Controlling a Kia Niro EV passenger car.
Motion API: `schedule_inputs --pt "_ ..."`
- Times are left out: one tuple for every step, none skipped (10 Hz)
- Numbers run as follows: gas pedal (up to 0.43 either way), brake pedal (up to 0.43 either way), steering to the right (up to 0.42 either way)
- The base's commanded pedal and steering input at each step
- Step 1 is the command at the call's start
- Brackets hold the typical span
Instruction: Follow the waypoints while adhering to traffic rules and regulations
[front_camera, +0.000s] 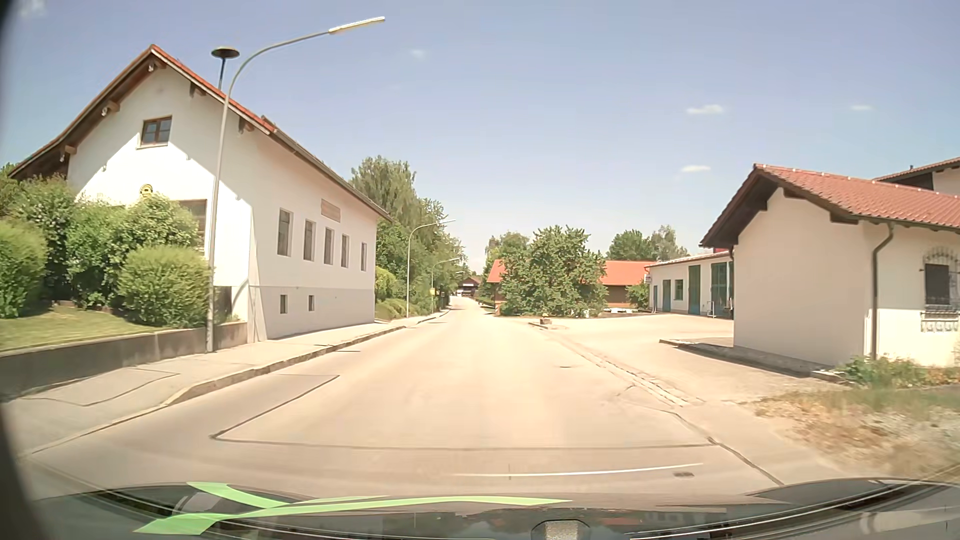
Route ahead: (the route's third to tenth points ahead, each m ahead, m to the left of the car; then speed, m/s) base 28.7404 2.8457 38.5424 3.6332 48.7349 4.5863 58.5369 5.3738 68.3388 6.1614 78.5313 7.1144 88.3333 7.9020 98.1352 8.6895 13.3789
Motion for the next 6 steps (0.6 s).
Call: schedule_inputs --pt "0.157 0.000 -0.010" --pt "0.157 0.000 -0.009" --pt "0.157 0.000 -0.009" --pt "0.157 0.000 -0.010" --pt "0.157 0.000 -0.010" --pt "0.157 0.000 -0.010"
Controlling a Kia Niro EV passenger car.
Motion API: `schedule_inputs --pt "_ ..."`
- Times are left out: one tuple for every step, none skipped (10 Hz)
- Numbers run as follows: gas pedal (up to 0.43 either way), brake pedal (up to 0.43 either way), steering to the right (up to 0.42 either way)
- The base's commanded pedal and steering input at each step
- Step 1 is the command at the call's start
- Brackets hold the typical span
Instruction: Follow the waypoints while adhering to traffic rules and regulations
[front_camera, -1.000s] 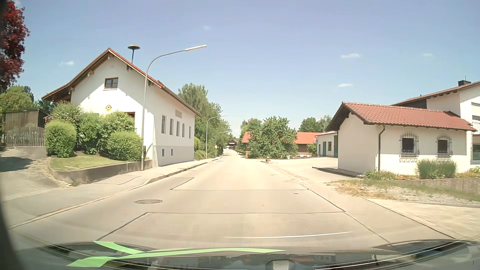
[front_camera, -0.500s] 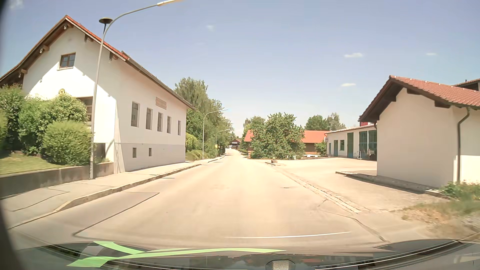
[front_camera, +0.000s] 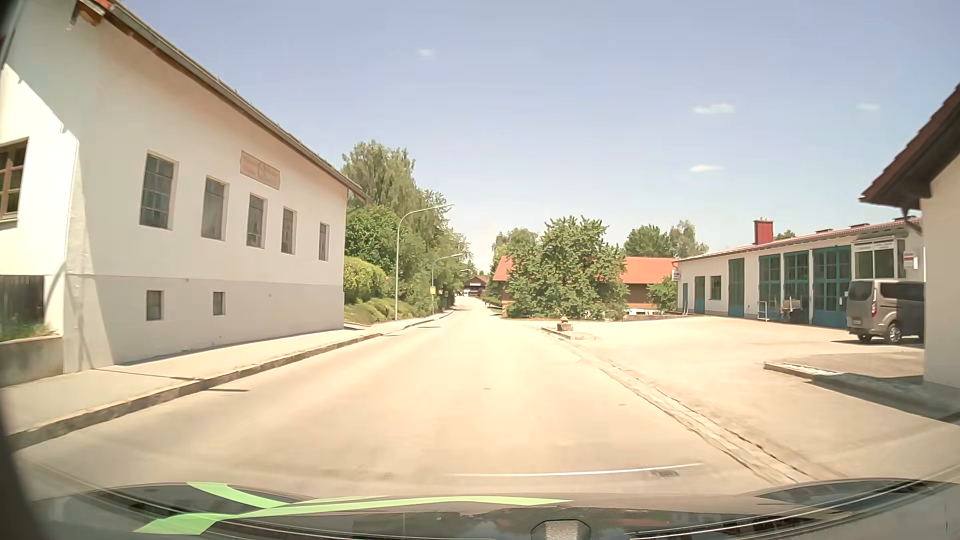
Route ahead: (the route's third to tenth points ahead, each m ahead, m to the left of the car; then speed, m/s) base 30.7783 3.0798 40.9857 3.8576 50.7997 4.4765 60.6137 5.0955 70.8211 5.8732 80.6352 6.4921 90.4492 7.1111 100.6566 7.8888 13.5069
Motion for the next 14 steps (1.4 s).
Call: schedule_inputs --pt "0.157 0.000 -0.009" --pt "0.157 0.000 -0.010" --pt "0.157 0.000 -0.012" --pt "0.157 0.000 -0.013" --pt "0.157 0.000 -0.013" --pt "0.157 0.000 -0.013" --pt "0.157 0.000 -0.013" --pt "0.169 0.000 -0.013" --pt "0.169 0.000 -0.013" --pt "0.169 0.000 -0.014" --pt "0.169 0.000 -0.013" --pt "0.157 0.000 -0.013" --pt "0.138 0.000 -0.013" --pt "0.130 0.000 -0.013"
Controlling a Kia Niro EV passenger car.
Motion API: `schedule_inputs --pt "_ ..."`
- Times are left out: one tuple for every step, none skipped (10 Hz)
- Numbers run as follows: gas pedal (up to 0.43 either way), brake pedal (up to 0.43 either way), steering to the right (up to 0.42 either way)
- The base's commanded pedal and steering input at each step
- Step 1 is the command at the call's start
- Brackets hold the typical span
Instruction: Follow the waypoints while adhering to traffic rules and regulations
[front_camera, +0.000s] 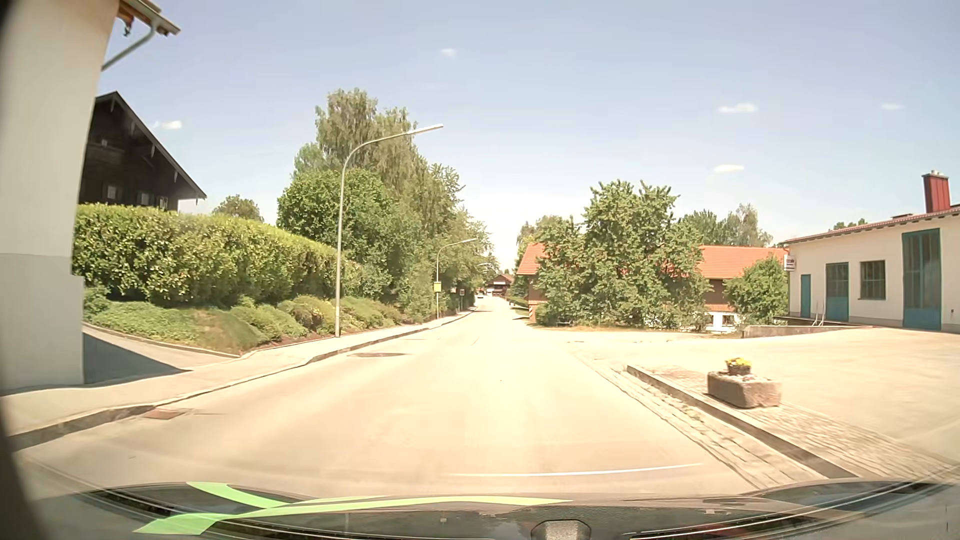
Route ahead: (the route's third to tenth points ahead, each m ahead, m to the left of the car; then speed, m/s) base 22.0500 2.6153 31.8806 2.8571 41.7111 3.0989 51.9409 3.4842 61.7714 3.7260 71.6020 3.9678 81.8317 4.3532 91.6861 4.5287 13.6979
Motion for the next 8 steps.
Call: schedule_inputs --pt "0.130 0.000 -0.011" --pt "0.130 0.000 -0.009" --pt "0.130 0.000 -0.009" --pt "0.130 0.000 -0.009" --pt "0.138 0.000 -0.009" --pt "0.138 0.000 -0.009" --pt "0.138 0.000 -0.009" --pt "0.138 0.000 -0.009"
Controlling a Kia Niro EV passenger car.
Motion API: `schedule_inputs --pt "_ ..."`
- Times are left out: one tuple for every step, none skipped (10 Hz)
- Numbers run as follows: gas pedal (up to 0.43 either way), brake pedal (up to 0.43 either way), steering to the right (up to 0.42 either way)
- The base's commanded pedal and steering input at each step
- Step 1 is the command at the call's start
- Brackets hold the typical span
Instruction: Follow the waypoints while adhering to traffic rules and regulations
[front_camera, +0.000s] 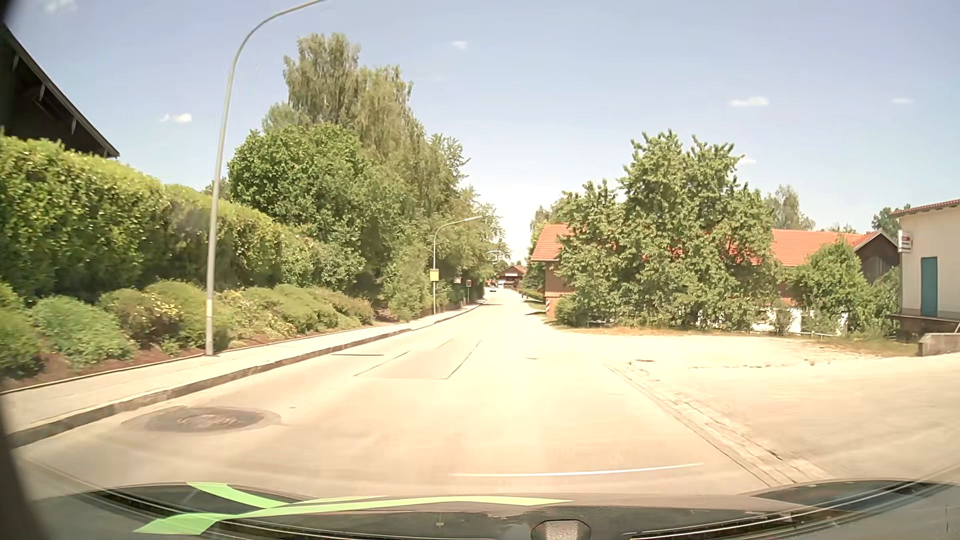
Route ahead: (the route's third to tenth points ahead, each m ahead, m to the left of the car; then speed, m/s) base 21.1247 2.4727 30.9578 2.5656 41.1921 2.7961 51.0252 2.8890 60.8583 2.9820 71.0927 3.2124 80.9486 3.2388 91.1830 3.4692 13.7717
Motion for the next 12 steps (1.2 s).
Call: schedule_inputs --pt "0.138 0.000 -0.009" --pt "0.138 0.000 -0.008" --pt "0.130 0.000 -0.007" --pt "0.130 0.000 -0.007" --pt "0.130 0.000 -0.007" --pt "0.130 0.000 -0.006" --pt "0.130 0.000 -0.006" --pt "0.130 0.000 -0.003" --pt "0.130 0.000 0.003" --pt "0.130 0.000 0.006" --pt "0.130 0.000 0.006" --pt "0.130 0.000 0.007"
